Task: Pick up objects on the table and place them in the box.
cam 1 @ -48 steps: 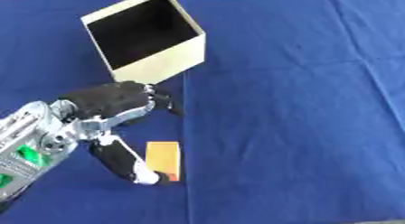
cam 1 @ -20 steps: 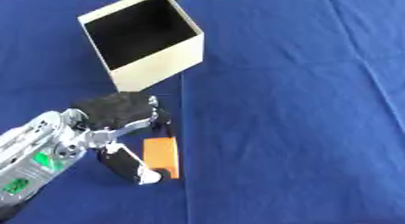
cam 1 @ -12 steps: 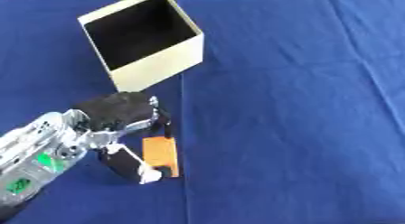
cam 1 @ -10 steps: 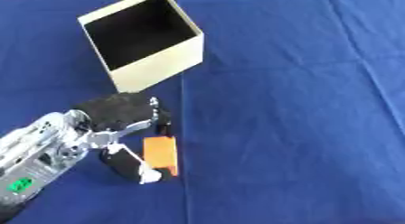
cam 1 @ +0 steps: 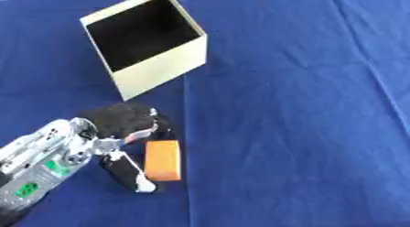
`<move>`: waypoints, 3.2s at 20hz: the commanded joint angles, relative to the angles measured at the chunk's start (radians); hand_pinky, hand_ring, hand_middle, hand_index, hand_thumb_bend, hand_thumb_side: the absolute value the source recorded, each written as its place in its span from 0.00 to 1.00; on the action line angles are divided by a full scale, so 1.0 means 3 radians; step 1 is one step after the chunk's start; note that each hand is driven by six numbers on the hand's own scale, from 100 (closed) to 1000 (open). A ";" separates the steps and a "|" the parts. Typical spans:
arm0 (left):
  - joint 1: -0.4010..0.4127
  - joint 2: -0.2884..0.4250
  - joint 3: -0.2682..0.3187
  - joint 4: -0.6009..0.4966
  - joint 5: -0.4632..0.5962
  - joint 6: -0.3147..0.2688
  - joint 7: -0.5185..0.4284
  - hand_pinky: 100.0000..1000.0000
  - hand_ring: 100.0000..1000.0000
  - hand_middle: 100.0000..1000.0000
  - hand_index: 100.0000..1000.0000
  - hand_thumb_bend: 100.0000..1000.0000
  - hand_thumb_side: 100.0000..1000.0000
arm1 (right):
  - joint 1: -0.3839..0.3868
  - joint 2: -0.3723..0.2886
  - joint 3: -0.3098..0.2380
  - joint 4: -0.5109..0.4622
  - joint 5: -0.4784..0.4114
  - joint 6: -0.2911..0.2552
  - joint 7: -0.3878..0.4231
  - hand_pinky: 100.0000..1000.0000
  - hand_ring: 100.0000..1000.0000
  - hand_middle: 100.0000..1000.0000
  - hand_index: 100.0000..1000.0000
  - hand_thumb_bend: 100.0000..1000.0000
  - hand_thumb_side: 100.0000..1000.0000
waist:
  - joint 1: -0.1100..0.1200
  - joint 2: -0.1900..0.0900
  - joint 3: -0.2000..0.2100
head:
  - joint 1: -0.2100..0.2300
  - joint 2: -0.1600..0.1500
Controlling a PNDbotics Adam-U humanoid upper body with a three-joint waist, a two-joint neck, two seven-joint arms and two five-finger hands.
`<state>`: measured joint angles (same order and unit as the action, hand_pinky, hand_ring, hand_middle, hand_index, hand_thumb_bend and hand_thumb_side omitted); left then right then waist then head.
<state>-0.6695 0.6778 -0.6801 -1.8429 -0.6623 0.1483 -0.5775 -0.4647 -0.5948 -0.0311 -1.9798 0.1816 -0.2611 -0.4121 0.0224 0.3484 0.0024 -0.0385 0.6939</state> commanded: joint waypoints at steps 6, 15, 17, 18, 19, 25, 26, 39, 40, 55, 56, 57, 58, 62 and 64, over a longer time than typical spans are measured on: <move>-0.0040 0.0050 0.0081 -0.0100 0.0145 0.0099 0.0212 0.16 0.23 0.26 0.55 0.18 0.29 | -0.0011 -0.0044 -0.0045 -0.0067 -0.0023 0.0009 -0.0015 0.79 0.75 0.58 0.72 0.00 0.80 | -0.0008 -0.0065 0.0013 | 0.0005 -0.0019; -0.0042 0.0192 0.0298 -0.0412 0.0146 0.0183 0.0516 0.09 0.19 0.23 0.49 0.00 0.22 | 0.0008 -0.0059 -0.0051 -0.0067 -0.0018 0.0016 -0.0030 0.79 0.75 0.58 0.72 0.00 0.80 | -0.0001 -0.0071 0.0031 | -0.0024 -0.0010; -0.0068 0.0250 0.0366 -0.0493 0.0174 0.0200 0.0524 0.08 0.19 0.23 0.50 0.00 0.22 | 0.0007 -0.0063 -0.0051 -0.0067 -0.0017 0.0016 -0.0032 0.79 0.75 0.58 0.72 0.00 0.80 | 0.0001 -0.0070 0.0033 | -0.0031 -0.0011; -0.0087 0.0277 0.0398 -0.0509 0.0185 0.0195 0.0540 0.08 0.19 0.23 0.50 0.00 0.22 | 0.0006 -0.0065 -0.0050 -0.0067 -0.0017 0.0016 -0.0032 0.79 0.75 0.58 0.72 0.00 0.80 | 0.0002 -0.0070 0.0033 | -0.0033 -0.0013; -0.0122 0.0311 0.0445 -0.0516 0.0194 0.0180 0.0577 0.07 0.19 0.23 0.50 0.00 0.22 | 0.0003 -0.0069 -0.0050 -0.0067 -0.0016 0.0015 -0.0032 0.79 0.75 0.58 0.72 0.00 0.80 | 0.0002 -0.0070 0.0033 | -0.0036 -0.0018; -0.0376 0.0442 0.0858 -0.0523 0.0394 0.0115 0.0930 0.04 0.17 0.22 0.50 0.00 0.24 | -0.0018 -0.0087 -0.0046 -0.0067 -0.0013 0.0003 -0.0033 0.79 0.75 0.58 0.72 0.00 0.80 | 0.0002 -0.0073 0.0012 | -0.0041 -0.0041; -0.0435 0.0458 0.0921 -0.0524 0.0443 0.0105 0.0972 0.04 0.17 0.22 0.50 0.00 0.25 | -0.0023 -0.0090 -0.0044 -0.0067 -0.0013 0.0000 -0.0032 0.79 0.75 0.58 0.72 0.00 0.80 | 0.0003 -0.0073 0.0004 | -0.0036 -0.0042; -0.1176 0.0202 0.1136 0.0472 0.0501 -0.0151 0.1244 0.03 0.17 0.26 0.49 0.00 0.24 | -0.0103 -0.0110 -0.0033 -0.0067 -0.0018 -0.0032 -0.0013 0.79 0.75 0.58 0.72 0.00 0.80 | 0.0032 0.0024 -0.0204 | 0.0104 -0.0217; -0.1220 0.0162 0.1142 0.0592 0.0470 -0.0190 0.1276 0.03 0.17 0.26 0.49 0.00 0.24 | -0.0107 -0.0111 -0.0034 -0.0067 -0.0017 -0.0032 -0.0014 0.79 0.75 0.58 0.72 0.00 0.80 | 0.0034 0.0033 -0.0217 | 0.0112 -0.0229; -0.1446 -0.0131 0.1281 0.1853 -0.0129 -0.0647 0.1519 0.05 0.17 0.26 0.49 0.00 0.27 | -0.0161 -0.0098 -0.0035 -0.0067 -0.0023 -0.0045 -0.0016 0.79 0.75 0.58 0.72 0.00 0.80 | 0.0052 0.0129 -0.0327 | 0.0202 -0.0352; -0.1439 -0.0129 0.1277 0.1874 -0.0138 -0.0674 0.1516 0.05 0.18 0.26 0.49 0.00 0.27 | -0.0158 -0.0097 -0.0037 -0.0067 -0.0023 -0.0044 -0.0020 0.79 0.75 0.58 0.72 0.00 0.80 | 0.0052 0.0129 -0.0328 | 0.0204 -0.0351; -0.1432 -0.0128 0.1273 0.1885 -0.0142 -0.0701 0.1509 0.06 0.18 0.27 0.49 0.00 0.27 | -0.0155 -0.0096 -0.0040 -0.0067 -0.0023 -0.0043 -0.0023 0.79 0.75 0.58 0.72 0.00 0.80 | 0.0052 0.0129 -0.0328 | 0.0205 -0.0350; -0.1425 -0.0127 0.1267 0.1891 -0.0140 -0.0727 0.1493 0.06 0.18 0.27 0.49 0.00 0.27 | -0.0153 -0.0094 -0.0041 -0.0067 -0.0023 -0.0042 -0.0026 0.79 0.75 0.58 0.72 0.00 0.80 | 0.0053 0.0130 -0.0327 | 0.0207 -0.0348; -0.1415 -0.0156 0.1268 0.2022 -0.0197 -0.0777 0.1428 0.07 0.19 0.27 0.49 0.00 0.27 | -0.0165 -0.0083 -0.0038 -0.0067 -0.0028 -0.0044 -0.0024 0.79 0.75 0.58 0.72 0.00 0.80 | 0.0055 0.0130 -0.0333 | 0.0211 -0.0345; -0.1417 -0.0190 0.1281 0.2140 -0.0232 -0.0816 0.1403 0.09 0.19 0.28 0.49 0.00 0.26 | -0.0168 -0.0076 -0.0041 -0.0067 -0.0029 -0.0045 -0.0026 0.79 0.75 0.58 0.72 0.00 0.80 | 0.0052 0.0130 -0.0344 | 0.0217 -0.0352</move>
<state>-1.0802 0.6111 -0.3108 -1.2088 -0.7244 -0.0874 -0.1535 -0.5019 -0.5961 -0.0360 -1.9798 0.1798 -0.2738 -0.4166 0.0412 0.4077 -0.1000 0.0236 0.6003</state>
